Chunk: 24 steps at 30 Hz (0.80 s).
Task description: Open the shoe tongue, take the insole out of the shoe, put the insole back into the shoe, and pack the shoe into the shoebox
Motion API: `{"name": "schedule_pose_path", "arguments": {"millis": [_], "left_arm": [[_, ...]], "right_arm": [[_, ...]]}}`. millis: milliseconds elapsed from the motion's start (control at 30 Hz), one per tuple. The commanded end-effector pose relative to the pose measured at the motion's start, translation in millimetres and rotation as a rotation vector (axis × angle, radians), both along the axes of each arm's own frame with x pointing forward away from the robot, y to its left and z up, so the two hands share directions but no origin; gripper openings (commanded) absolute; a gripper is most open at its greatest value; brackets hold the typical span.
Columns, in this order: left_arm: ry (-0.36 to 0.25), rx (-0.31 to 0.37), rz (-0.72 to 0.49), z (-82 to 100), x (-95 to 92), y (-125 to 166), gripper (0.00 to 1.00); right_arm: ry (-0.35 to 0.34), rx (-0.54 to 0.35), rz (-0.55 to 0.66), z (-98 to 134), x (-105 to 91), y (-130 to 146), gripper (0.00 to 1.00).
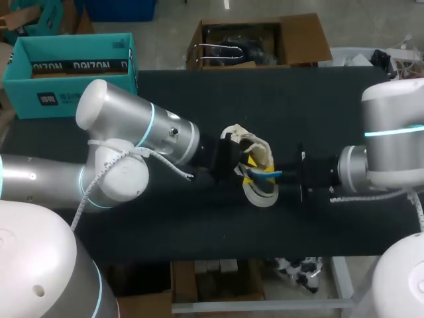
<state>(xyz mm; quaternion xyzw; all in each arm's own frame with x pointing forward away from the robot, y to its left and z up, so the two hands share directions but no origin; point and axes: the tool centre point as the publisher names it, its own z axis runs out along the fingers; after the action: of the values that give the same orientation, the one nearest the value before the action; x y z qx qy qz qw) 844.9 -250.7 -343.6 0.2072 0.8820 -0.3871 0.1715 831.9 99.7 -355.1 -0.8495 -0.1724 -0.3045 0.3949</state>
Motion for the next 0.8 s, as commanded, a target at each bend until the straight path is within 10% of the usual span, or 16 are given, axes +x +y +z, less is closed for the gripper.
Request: {"name": "schedule_pose_path", "arguments": {"millis": [33, 800], "left_arm": [[0.001, 0.000, 0.004, -1.4, -1.5, -1.5, 0.40], [-0.046, -0.053, -0.035, 16.0, -17.8, -5.6, 0.20]], "right_arm": [[0.011, 0.008, 0.009, -9.1, 11.1, -2.1, 0.00], [0.005, -0.030, -0.024, -0.7, 3.1, 1.3, 0.00]]}}
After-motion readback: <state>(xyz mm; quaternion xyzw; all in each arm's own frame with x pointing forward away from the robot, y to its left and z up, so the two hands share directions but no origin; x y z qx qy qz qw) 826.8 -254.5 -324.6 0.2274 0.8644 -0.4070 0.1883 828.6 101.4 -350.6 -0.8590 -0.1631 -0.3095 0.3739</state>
